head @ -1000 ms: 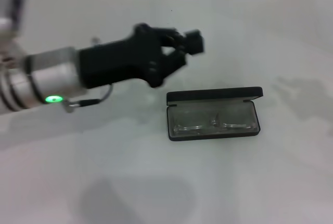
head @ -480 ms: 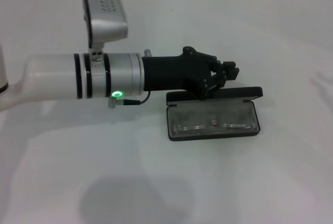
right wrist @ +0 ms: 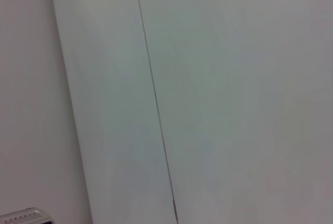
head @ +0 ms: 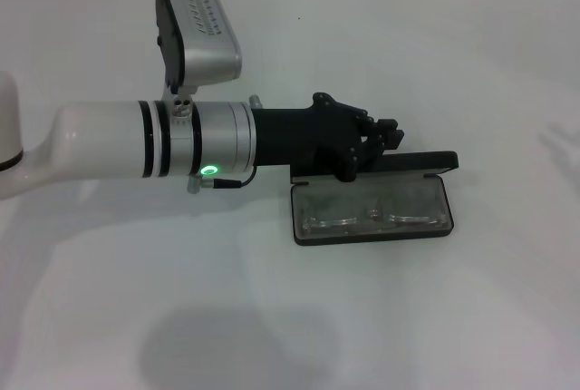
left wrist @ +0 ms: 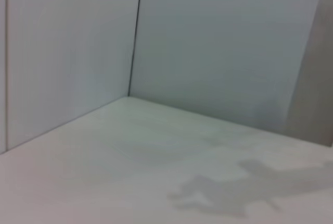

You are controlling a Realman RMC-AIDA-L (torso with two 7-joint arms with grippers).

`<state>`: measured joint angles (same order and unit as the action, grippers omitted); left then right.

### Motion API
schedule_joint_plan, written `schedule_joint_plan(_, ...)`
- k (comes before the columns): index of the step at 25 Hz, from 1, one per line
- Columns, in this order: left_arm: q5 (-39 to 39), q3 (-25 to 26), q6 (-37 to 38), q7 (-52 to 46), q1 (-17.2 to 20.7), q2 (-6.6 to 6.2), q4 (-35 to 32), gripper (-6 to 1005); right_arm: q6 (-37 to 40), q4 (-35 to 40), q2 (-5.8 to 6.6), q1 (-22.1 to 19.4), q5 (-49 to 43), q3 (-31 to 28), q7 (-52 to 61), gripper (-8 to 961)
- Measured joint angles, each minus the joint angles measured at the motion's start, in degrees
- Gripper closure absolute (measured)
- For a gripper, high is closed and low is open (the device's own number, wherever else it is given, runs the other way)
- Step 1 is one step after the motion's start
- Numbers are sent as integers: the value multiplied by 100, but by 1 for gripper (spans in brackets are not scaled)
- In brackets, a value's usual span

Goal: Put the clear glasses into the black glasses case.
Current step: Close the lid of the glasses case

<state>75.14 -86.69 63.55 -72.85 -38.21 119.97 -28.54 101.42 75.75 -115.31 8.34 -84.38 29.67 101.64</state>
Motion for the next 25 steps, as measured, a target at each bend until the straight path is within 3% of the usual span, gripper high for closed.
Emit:
schedule_joint_plan(16, 26, -165, -77, -25, -102, 0, 264, 889, 40, -222, 0, 61, -7, -2, -103, 728)
schedule_joint_plan(25, 29, -628, -10, -18, -112, -4, 170, 888, 120, -290, 0, 80, -3, 79, -104, 722)
